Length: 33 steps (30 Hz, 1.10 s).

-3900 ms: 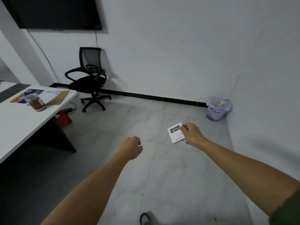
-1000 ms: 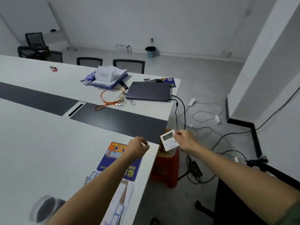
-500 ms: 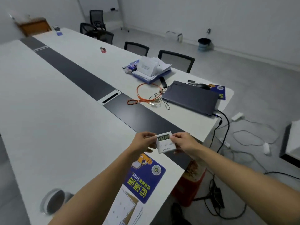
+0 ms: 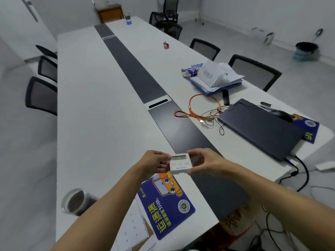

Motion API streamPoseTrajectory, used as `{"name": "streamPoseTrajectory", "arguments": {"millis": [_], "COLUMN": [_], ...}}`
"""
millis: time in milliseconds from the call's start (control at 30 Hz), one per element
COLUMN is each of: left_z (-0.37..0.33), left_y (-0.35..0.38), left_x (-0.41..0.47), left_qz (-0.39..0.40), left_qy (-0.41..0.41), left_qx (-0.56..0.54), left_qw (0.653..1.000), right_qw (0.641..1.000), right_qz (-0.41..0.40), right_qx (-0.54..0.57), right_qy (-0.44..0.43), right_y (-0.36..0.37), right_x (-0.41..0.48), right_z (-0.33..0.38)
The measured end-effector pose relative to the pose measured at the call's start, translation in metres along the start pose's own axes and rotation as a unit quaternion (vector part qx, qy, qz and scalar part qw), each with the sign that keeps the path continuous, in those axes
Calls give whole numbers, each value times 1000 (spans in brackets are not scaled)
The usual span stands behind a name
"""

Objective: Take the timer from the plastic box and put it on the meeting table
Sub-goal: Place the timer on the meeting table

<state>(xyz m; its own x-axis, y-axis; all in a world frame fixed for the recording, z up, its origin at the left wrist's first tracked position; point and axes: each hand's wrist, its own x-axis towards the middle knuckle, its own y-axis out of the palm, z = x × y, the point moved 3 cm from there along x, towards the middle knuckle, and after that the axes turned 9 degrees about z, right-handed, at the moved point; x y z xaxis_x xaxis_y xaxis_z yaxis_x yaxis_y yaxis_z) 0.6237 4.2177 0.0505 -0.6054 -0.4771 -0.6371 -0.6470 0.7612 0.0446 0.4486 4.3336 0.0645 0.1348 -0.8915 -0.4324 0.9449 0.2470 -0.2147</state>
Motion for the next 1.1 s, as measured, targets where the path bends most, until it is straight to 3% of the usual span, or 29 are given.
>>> {"name": "streamPoseTrajectory", "arguments": {"millis": [200, 500, 1100], "left_z": [-4, -25, -37], "left_y": [-19, -35, -35], "left_x": [-20, -40, -38], "left_qz": [-2, -15, -9], "left_qy": [51, 168, 214], "left_qx": [2, 46, 108], "left_qw": [999, 985, 971], "right_qw": [1000, 992, 987], "right_qz": [-2, -36, -34], "right_qx": [-18, 117, 160], "right_qy": [-18, -5, -2], "right_y": [6, 12, 12], "right_x": [24, 45, 42], "right_z": [18, 36, 36]}}
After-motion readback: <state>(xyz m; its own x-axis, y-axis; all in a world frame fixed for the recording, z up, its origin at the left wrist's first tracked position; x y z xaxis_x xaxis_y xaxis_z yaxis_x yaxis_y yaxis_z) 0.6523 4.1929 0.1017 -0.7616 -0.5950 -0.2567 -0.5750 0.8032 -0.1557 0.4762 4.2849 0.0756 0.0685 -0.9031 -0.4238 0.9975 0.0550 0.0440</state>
